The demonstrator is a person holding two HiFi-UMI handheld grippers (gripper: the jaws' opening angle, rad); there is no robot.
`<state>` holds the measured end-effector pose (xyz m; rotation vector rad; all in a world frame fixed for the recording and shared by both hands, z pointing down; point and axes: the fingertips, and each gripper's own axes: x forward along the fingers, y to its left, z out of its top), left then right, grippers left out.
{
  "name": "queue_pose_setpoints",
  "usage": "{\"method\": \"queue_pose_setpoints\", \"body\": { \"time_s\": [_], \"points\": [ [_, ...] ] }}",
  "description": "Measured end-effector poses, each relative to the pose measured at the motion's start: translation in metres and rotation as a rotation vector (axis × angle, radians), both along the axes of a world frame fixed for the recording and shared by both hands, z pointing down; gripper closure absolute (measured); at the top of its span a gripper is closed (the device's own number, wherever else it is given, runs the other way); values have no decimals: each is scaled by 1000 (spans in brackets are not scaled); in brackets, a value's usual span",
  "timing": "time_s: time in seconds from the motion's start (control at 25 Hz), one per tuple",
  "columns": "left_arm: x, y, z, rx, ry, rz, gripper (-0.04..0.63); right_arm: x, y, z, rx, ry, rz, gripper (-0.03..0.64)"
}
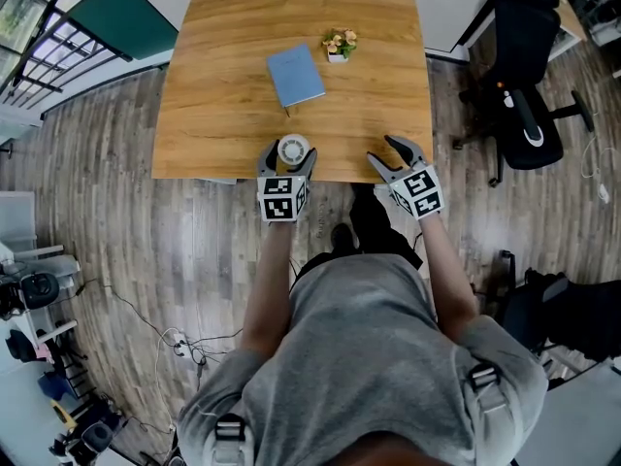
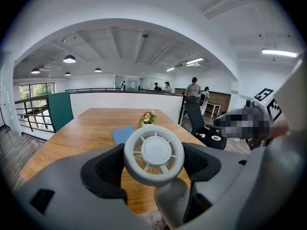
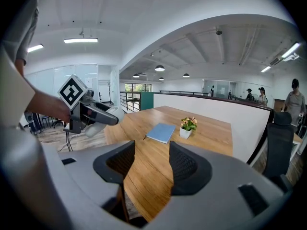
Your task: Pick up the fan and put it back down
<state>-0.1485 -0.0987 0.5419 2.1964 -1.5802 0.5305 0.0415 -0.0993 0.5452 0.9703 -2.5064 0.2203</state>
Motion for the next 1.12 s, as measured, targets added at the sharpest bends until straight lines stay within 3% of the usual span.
{"method": "queue_pose_setpoints", "body": {
  "time_s": [1.12],
  "points": [
    [16, -75, 102, -213, -5, 27, 227, -2, -54, 91, -196, 36, -43, 383]
  ]
}}
